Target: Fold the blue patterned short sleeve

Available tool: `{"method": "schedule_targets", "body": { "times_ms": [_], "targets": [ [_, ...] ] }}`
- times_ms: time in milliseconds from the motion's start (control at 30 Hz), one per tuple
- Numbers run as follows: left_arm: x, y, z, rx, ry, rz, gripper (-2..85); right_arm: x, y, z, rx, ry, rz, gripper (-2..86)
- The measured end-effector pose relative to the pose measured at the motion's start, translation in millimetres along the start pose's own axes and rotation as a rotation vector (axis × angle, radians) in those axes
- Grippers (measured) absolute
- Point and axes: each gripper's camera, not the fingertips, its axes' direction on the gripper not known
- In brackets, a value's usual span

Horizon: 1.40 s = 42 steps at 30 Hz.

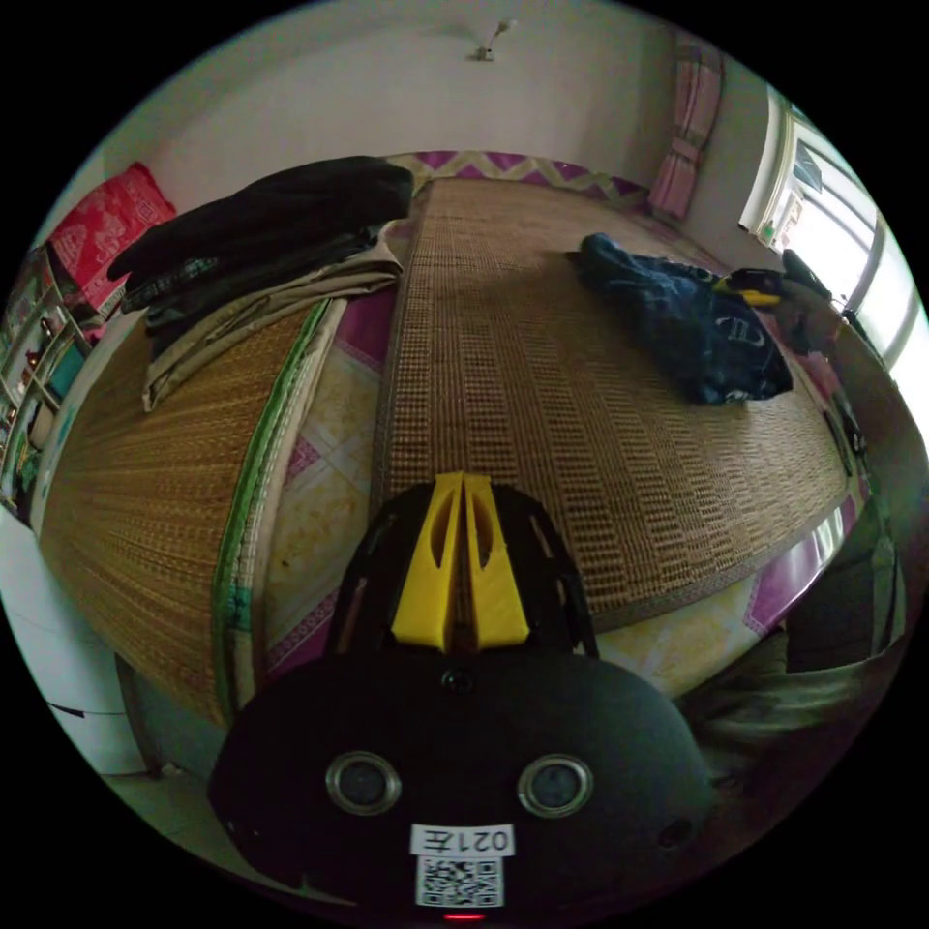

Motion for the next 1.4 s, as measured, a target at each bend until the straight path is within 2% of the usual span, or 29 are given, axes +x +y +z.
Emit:
{"method": "schedule_targets", "body": {
  "times_ms": [267, 467, 600, 667, 733, 833, 933, 1033, 1167, 1267, 1400],
  "targets": [
    [-6.1, 0.9, 5.2, -0.004, 0.011, -0.007, -1.0, 73.5, -115.8, -124.3, 0.083, 0.373, 0.008, 4.8],
    [-29.1, 1.0, 9.2, 0.0, 0.116, -0.069, -1.0, 102.1, -124.6, -165.0, 0.191, 0.544, 0.115, 6.0],
    [-42.4, 2.6, 11.8, 0.001, 0.18, -0.103, -1.0, 76.0, -111.7, -160.5, 0.231, 0.777, 0.089, 6.8],
    [-38.3, 2.8, 11.4, 0.002, 0.148, -0.086, -1.0, 19.9, -89.3, -148.3, 0.312, 0.901, -0.054, 8.5],
    [-28.2, 2.6, 10.3, 0.002, 0.083, -0.053, -1.0, -30.1, -64.4, -132.4, 0.341, 0.88, -0.192, 9.4],
    [-9.2, 2.8, 10.3, 0.0, -0.036, 0.007, -1.0, -111.7, -2.9, -94.8, 0.333, 0.728, -0.402, 9.8],
    [-1.4, 3.3, 11.7, -0.003, -0.09, 0.035, -1.0, -179.2, 71.8, -37.5, 0.279, 0.568, -0.555, 13.8],
    [-4.5, 4.0, 12.2, -0.003, -0.081, 0.029, -1.0, -219.5, 135.1, 37.6, 0.181, 0.515, -0.566, 19.3],
    [-10.6, 4.8, 12.3, -0.002, -0.058, 0.018, -1.0, -249.7, 207.1, 133.0, 0.087, 0.655, -0.594, 24.1],
    [-16.0, 5.4, 12.0, 0.0, -0.035, 0.006, -1.0, -256.5, 233.7, 164.4, 0.073, 0.705, -0.567, 23.7],
    [-15.5, 5.8, 11.6, 0.0, -0.049, 0.013, -1.0, -239.3, 236.8, 172.9, 0.036, 0.587, -0.475, 21.1]
  ]
}}
